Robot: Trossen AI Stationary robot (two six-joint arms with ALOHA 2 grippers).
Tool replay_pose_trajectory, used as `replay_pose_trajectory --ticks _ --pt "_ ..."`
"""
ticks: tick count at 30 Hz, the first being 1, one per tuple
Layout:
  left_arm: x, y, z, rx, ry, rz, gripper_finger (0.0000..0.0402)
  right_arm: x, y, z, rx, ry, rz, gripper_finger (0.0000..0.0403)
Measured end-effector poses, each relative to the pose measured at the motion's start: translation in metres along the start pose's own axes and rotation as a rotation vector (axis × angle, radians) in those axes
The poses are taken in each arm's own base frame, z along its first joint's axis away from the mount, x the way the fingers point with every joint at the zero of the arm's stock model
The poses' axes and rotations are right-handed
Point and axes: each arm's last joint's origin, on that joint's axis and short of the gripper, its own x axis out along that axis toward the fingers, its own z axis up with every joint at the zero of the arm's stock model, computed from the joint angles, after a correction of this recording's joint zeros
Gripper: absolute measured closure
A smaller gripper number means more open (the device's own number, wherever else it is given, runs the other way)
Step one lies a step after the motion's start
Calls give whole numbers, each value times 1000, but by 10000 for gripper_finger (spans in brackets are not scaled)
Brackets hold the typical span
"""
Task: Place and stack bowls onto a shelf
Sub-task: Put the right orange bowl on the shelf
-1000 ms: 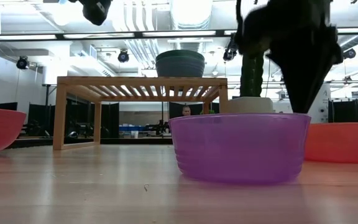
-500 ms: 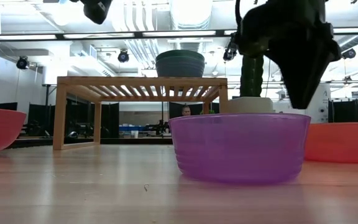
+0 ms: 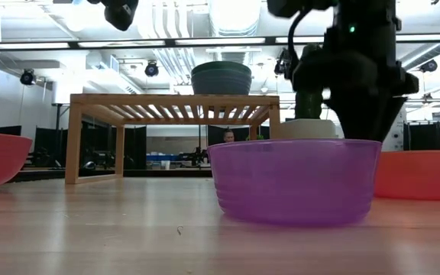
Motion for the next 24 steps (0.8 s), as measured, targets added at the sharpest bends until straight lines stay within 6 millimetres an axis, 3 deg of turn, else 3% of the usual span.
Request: replay_pose_trajectory --ticks 5,9,16,24 --pt "1 0 2 -1 -26 0 400 12 4 0 -22 3 -32 356" --pt "1 0 5 -1 -49 0 398 8 2 0 -103 3 -27 390" --pt "3 0 8 32 -90 0 363 -40 -10 2 -330 -96 121 394" --pt "16 -2 6 44 -98 -34 277 -104 -10 8 -647 -484 481 394"
